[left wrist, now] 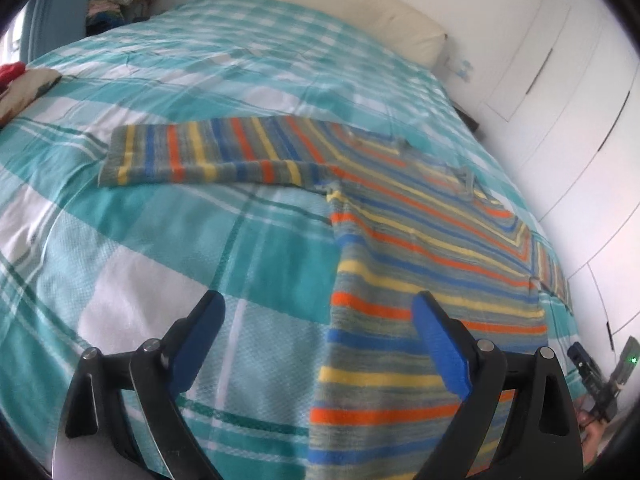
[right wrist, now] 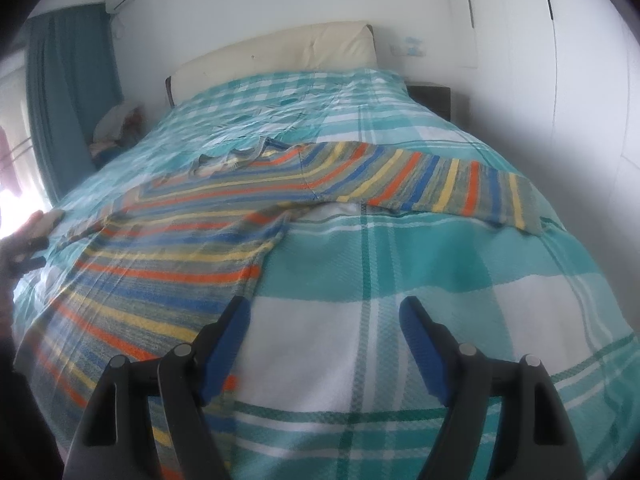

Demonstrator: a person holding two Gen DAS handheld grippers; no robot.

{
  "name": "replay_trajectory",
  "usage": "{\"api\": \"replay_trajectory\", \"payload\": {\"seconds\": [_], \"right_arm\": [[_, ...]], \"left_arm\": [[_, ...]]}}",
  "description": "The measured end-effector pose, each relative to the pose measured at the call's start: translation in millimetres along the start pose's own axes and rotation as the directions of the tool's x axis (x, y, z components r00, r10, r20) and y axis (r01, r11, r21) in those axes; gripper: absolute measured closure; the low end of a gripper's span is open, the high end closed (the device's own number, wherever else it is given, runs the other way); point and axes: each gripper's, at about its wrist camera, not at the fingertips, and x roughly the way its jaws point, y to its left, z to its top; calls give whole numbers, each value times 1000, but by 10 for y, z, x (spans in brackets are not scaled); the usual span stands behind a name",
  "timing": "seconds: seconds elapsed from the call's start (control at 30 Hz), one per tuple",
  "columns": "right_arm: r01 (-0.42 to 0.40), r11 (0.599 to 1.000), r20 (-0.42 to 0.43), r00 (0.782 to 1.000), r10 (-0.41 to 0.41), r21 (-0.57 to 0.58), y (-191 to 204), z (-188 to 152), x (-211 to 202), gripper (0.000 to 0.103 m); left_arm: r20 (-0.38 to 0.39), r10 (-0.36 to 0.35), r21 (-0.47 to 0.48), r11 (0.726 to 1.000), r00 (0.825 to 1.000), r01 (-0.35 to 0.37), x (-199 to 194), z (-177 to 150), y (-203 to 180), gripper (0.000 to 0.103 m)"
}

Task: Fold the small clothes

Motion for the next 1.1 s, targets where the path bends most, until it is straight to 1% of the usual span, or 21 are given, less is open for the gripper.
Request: {"api": "replay_trajectory", "payload": {"seconds": [0.13,0.27,0.47,0.63,0.77,0.9,1.0,1.07,1.1], "right_arm": [[4,1000,-11,1000,-4,-2,4,1,39,27],[10,1000,-15,1000,-10,-8,14,6,72,27],[12,1000,-19,1000,-12,-6,7,-5,74,27],[9,1000,-12,1000,-8,11,-23,3,59,27],[9,1000,-14,1000,-9,10,-28,4,65,27],[8,1000,-9,1000,-8,10,-22,2,51,27],[-34,998,0,999,34,58,-110,33,3,27],[-74,989,9,997,74,125,-262,98,-41,27],[-92,981,18,996,91,170,-399,157,-64,27]], "left_arm": [[10,38,-33,999,999,-37,27,-47,125,8],[30,39,-40,998,999,-38,-24,-55,135,8],[41,50,4,999,998,-50,-38,-88,13,8],[47,71,24,997,996,-72,-53,-108,-9,8],[45,84,-9,996,995,-84,-58,-85,65,8],[68,87,-37,996,994,-85,-113,-67,122,8],[80,106,-32,994,991,-104,-123,-65,130,7],[82,121,-26,992,989,-119,-112,-60,125,7],[84,126,-25,992,989,-124,-108,-61,125,7]]}}
